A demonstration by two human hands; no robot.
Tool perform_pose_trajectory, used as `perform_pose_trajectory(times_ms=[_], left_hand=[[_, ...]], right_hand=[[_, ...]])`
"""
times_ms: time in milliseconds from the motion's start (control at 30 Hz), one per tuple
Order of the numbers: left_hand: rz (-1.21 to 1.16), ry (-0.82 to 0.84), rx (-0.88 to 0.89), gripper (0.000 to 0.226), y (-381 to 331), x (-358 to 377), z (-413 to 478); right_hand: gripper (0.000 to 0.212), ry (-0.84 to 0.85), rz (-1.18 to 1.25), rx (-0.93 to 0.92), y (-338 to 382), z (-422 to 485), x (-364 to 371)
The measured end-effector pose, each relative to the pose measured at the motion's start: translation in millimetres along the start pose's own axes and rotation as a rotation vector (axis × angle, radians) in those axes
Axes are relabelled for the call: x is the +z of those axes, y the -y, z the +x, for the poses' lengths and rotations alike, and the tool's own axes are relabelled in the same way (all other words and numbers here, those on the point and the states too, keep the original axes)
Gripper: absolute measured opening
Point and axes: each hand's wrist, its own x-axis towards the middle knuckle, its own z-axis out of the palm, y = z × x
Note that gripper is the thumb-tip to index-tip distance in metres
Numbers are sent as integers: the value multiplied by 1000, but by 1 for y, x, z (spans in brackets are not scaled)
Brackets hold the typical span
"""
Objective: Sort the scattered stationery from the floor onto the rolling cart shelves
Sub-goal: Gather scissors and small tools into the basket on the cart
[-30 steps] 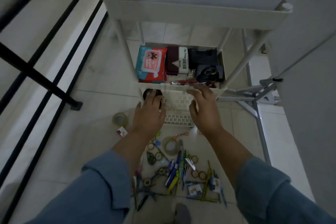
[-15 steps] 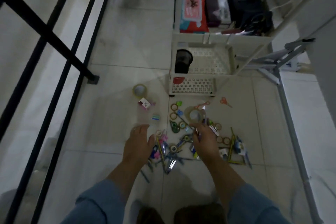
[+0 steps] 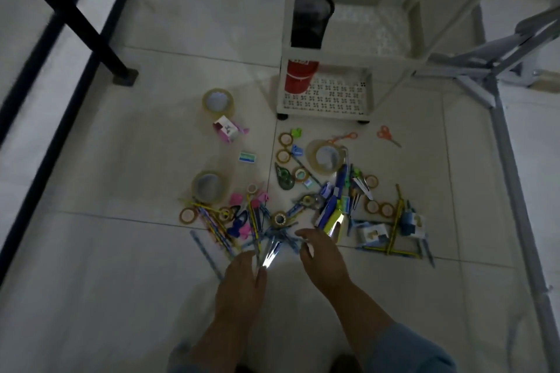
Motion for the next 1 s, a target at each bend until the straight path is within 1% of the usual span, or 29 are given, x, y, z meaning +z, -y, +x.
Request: perform_pose_trajectory(times_ms=[200, 300, 367, 433, 467, 500, 567, 700, 733, 800, 867, 933, 1000], left_hand=[[-97, -125, 117, 41, 52, 83, 86], [-64, -271, 272, 35, 66, 109, 138], [6, -403, 400, 35, 71, 112, 173], [-1, -532, 479, 29, 73, 104, 201], [16, -573, 511, 27, 73, 99, 212], [76, -578, 527, 26, 72, 94, 222], [229, -482, 463, 27, 72, 83, 240], [347, -238, 91, 21, 67, 74, 257], [382, -190, 51, 23, 69, 78, 258], [523, -140, 63, 27, 73, 86, 258], [627, -146, 84, 28, 75, 86, 262], [639, -141, 93, 26, 74, 81, 268], [616, -120, 67, 31, 73, 78, 269]], right_hand=[[26, -97, -18, -47, -83, 43, 96], [37, -207, -18, -121, -108, 64, 138], [39, -274, -1, -174, -110, 85, 152], [35, -342, 29, -232, -107, 107, 151], [35, -355, 30, -247, -107, 119, 145], [36, -352, 3, -259, -107, 130, 137], [37, -380, -53, -238, -107, 144, 121], [31, -485, 65, -59, -92, 148, 100], [30, -502, 86, -55, -91, 146, 102], [32, -458, 84, -108, -96, 141, 110], [37, -363, 28, -158, -110, 137, 112], [39, -290, -29, -151, -124, 134, 110], [39, -273, -52, -115, -130, 129, 109]])
